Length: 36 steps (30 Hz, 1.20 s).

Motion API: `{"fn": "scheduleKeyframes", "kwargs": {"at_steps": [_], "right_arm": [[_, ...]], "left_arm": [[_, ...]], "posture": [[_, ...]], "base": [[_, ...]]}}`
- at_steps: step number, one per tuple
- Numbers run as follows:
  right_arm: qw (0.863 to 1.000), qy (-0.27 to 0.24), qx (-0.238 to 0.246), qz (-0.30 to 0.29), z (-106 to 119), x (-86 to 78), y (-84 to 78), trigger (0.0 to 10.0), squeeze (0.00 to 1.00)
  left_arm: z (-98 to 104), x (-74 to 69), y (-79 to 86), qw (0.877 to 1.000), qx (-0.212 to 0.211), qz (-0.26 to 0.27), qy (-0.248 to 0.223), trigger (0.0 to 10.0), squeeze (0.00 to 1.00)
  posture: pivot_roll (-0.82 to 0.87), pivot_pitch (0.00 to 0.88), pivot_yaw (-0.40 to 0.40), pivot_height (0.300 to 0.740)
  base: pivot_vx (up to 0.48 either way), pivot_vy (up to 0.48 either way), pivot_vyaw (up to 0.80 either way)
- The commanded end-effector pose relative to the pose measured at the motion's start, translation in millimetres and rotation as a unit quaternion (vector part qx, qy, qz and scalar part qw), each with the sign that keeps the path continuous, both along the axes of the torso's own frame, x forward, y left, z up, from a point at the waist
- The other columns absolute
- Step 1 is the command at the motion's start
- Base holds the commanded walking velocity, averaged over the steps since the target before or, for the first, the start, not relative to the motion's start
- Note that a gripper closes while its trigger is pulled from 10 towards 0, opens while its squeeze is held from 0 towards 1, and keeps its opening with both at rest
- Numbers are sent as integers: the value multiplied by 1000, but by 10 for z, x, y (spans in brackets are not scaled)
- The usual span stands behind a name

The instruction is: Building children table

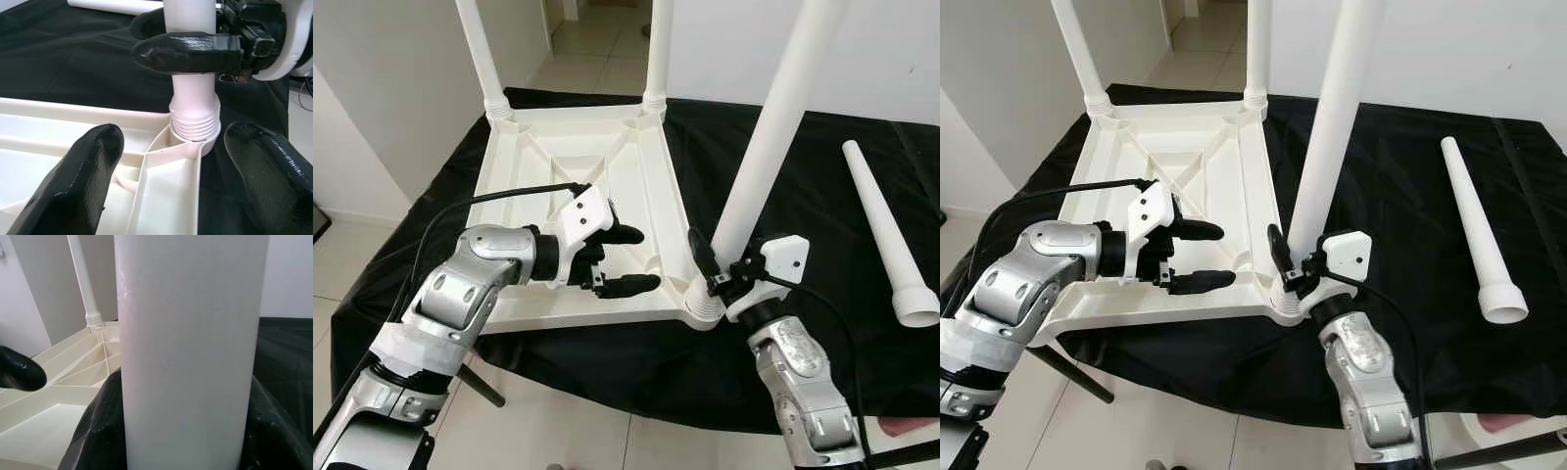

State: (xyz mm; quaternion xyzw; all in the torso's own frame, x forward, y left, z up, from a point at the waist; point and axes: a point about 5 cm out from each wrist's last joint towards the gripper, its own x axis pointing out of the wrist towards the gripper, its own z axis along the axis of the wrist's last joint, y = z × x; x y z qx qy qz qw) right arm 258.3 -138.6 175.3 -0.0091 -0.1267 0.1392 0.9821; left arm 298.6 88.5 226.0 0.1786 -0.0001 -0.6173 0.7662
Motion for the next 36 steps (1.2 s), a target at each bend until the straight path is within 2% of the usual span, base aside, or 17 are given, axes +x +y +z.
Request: {"fn": "scheduleKeyframes", "kwargs": {"at_steps": [1,4,8,15,21,25,27,30,34,36], "right_arm": [[968,233,-58,-69,-971,-197,-246,10000,0],[971,225,-59,-63,-984,-240,-224,10000,0],[969,217,-105,-51,-1041,-318,-220,10000,0],[971,201,-124,-49,-1044,-314,-239,10000,0],[976,185,-110,-24,-1013,-322,-288,10000,0],[973,211,-94,-5,-1079,-364,-355,10000,0],[969,234,-68,27,-1113,-400,-342,10000,0],[966,254,-48,34,-1148,-421,-348,10000,0],[965,256,-46,31,-1158,-423,-354,10000,0],[965,257,-34,50,-1157,-448,-321,10000,0]], "left_arm": [[4,26,43,1000,8,13,-5,10000,0],[6,26,47,1000,8,13,-5,10000,0],[9,31,50,1000,8,15,-5,10000,0],[11,35,48,1000,8,14,-7,10000,0],[11,36,50,1000,9,13,-7,10000,0],[15,35,53,1000,10,13,-7,10000,0],[16,36,54,1000,10,13,-7,10000,0],[16,37,56,1000,10,13,-6,10000,0],[17,37,58,1000,10,13,-6,10000,0],[13,37,59,1000,11,14,-6,10000,0]], "posture": [[-124,161,118,740],[-124,161,118,740],[-127,158,116,740],[-129,156,116,740],[-128,152,121,740],[-126,155,121,740],[-126,155,121,740],[-123,157,123,740],[-123,157,123,740],[-121,158,123,740]], "base": [[0,0,0],[0,0,0],[0,0,0],[0,0,0],[0,0,0],[0,0,0],[0,0,0],[0,0,0],[0,0,0],[0,0,0]]}}
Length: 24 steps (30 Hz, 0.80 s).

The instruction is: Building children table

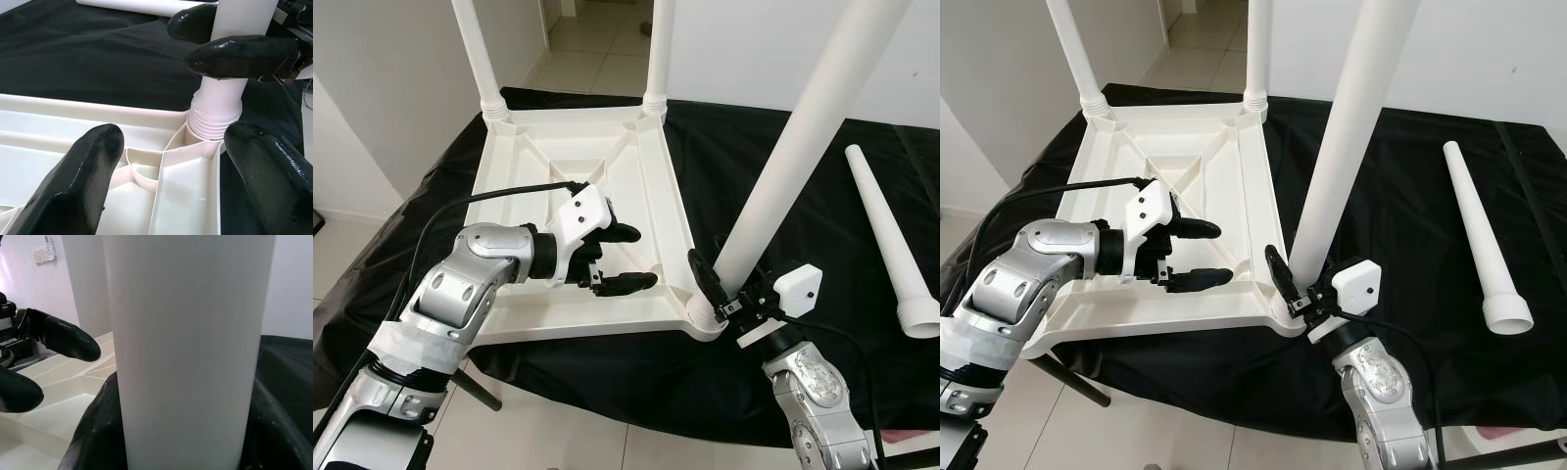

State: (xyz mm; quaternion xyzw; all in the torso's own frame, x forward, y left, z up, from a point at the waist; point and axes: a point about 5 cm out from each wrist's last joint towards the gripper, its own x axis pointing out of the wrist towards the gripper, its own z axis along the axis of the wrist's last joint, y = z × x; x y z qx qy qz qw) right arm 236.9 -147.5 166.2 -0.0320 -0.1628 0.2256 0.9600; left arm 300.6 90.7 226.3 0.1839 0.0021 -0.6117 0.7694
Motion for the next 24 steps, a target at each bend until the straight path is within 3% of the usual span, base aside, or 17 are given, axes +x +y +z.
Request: {"fn": "scheduleKeyframes", "kwargs": {"at_steps": [1,5,10,12,16,19,24], "right_arm": [[955,293,-30,-42,-1066,-234,-233,10000,0],[953,299,-36,-38,-1098,-261,-226,10000,0],[945,309,-70,-76,-1150,-228,-266,10000,0],[944,297,-80,-118,-1167,-194,-298,10000,0],[939,301,-72,-147,-1198,-188,-312,10000,0],[925,313,-47,-212,-1252,-207,-300,10000,0],[920,316,-36,-229,-1253,-208,-298,10000,0]], "left_arm": [[10,17,37,1000,6,7,-3,10000,0],[11,20,37,1000,6,8,-3,10000,0],[13,25,32,1000,6,7,-3,10000,0],[13,28,32,1000,5,8,-3,10000,0],[13,27,33,1000,5,8,-3,10000,0],[16,30,36,1000,5,8,-4,10000,0],[17,31,37,1000,5,8,-4,10000,0]], "posture": [[-121,158,123,740],[-122,162,126,740],[-125,162,126,740],[-127,163,123,740],[-127,163,123,740],[-126,163,123,740],[-126,163,123,740]], "base": [[0,0,0],[0,0,0],[0,0,0],[0,0,0],[0,0,0],[0,0,0],[0,0,0]]}}
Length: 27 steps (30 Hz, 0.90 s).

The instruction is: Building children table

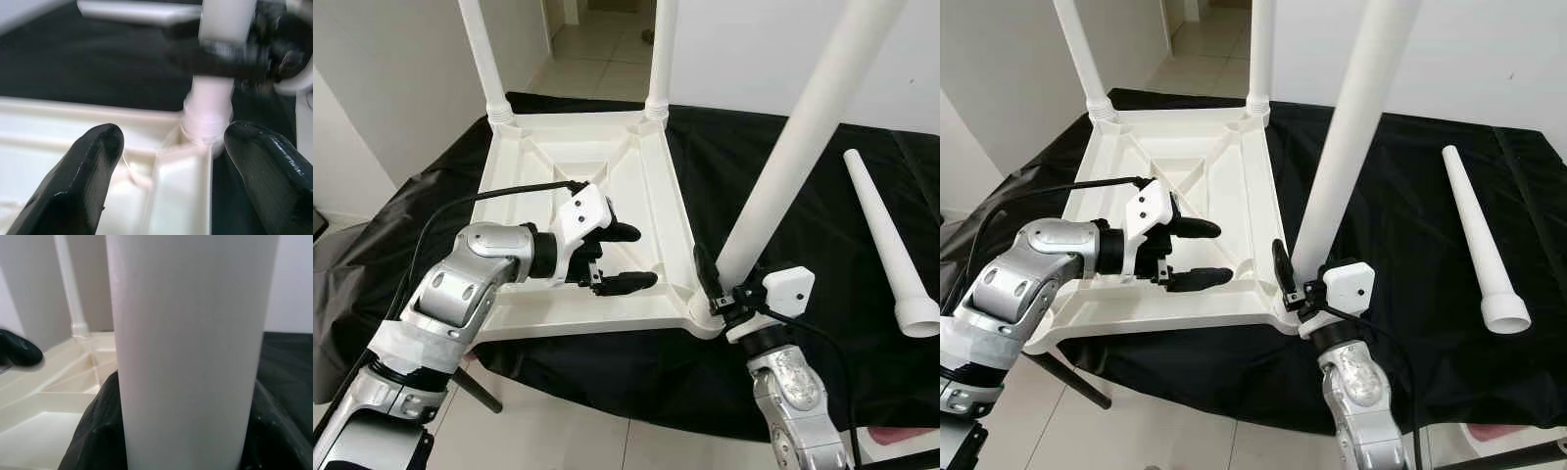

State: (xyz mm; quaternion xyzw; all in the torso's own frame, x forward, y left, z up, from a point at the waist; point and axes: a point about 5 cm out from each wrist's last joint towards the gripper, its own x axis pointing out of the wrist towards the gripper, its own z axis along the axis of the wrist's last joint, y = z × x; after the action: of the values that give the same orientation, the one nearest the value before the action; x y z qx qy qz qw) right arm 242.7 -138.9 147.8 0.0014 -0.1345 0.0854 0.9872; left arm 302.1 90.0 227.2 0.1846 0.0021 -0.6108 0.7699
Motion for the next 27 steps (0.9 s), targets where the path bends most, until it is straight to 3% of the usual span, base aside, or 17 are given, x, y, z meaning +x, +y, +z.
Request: {"fn": "scheduleKeyframes", "kwargs": {"at_steps": [1,27], "right_arm": [[950,296,-46,-84,-1070,-265,-384,10000,0],[950,296,-46,-84,-1070,-265,-384,10000,0]], "left_arm": [[7,15,43,1000,4,7,-4,10000,0],[7,15,43,1000,4,7,-4,10000,0]], "posture": [[-126,163,123,740],[-126,163,123,740]], "base": [[0,0,0],[0,0,0]]}}
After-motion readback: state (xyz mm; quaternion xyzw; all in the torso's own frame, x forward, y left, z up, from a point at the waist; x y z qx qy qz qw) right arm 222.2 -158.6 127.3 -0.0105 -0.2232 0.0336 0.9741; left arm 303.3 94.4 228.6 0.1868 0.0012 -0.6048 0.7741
